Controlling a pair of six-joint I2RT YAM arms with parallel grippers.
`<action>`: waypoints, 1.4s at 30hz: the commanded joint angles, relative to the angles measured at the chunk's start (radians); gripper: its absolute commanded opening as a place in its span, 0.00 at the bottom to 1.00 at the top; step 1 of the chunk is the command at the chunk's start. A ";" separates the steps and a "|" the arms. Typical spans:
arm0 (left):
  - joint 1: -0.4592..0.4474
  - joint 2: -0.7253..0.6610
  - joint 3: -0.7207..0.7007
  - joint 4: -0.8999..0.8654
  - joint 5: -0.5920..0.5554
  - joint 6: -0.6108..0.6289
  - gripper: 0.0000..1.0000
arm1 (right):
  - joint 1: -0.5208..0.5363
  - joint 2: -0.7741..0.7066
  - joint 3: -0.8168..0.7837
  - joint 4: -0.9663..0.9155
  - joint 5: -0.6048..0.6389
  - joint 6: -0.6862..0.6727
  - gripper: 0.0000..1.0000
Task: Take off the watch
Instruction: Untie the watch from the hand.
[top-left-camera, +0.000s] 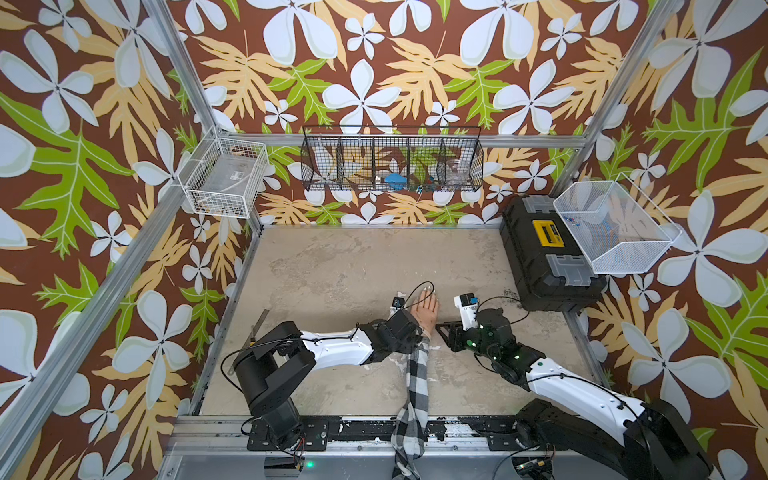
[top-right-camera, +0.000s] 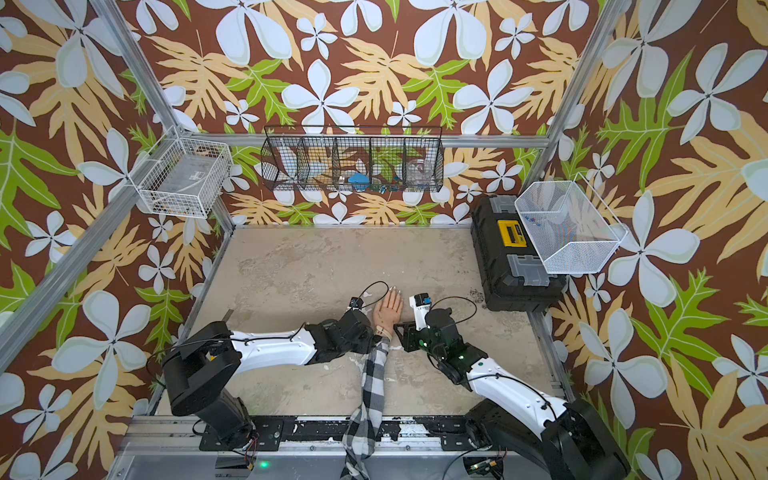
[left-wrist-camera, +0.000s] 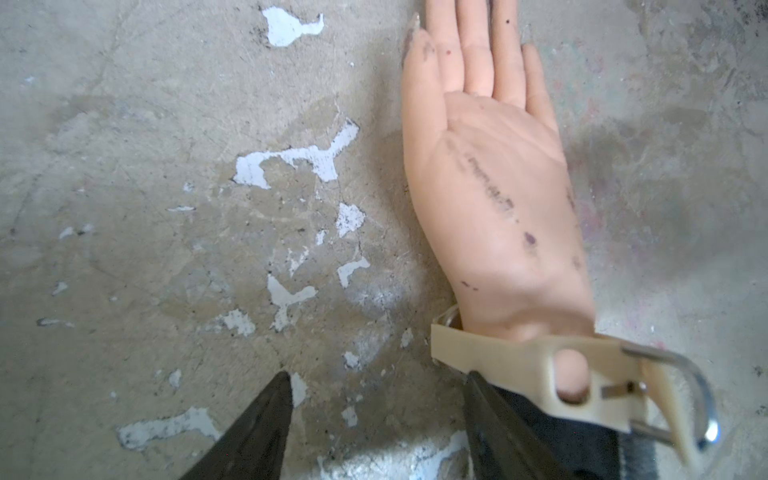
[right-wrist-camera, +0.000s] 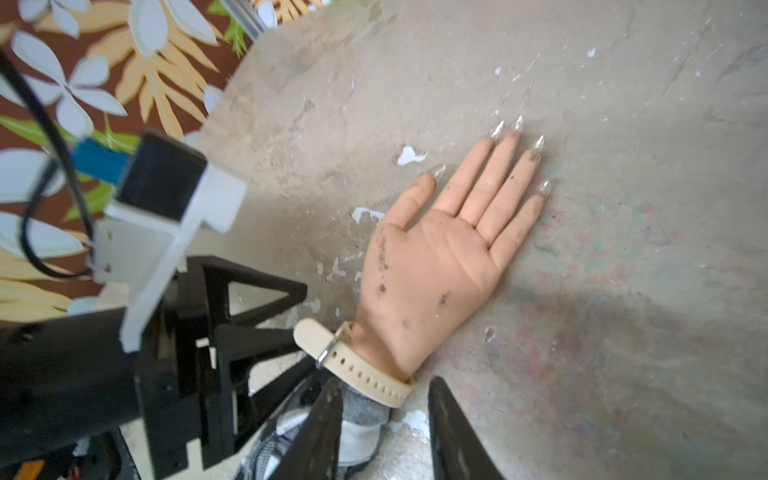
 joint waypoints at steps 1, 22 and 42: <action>0.001 0.001 0.005 0.001 -0.003 0.006 0.67 | 0.050 0.038 0.014 -0.037 0.085 -0.064 0.36; 0.001 0.014 0.006 0.003 0.001 0.001 0.67 | 0.132 0.199 0.073 0.032 0.161 -0.051 0.39; 0.001 0.002 -0.008 0.008 0.003 -0.001 0.67 | 0.134 0.269 0.124 0.025 0.152 -0.085 0.03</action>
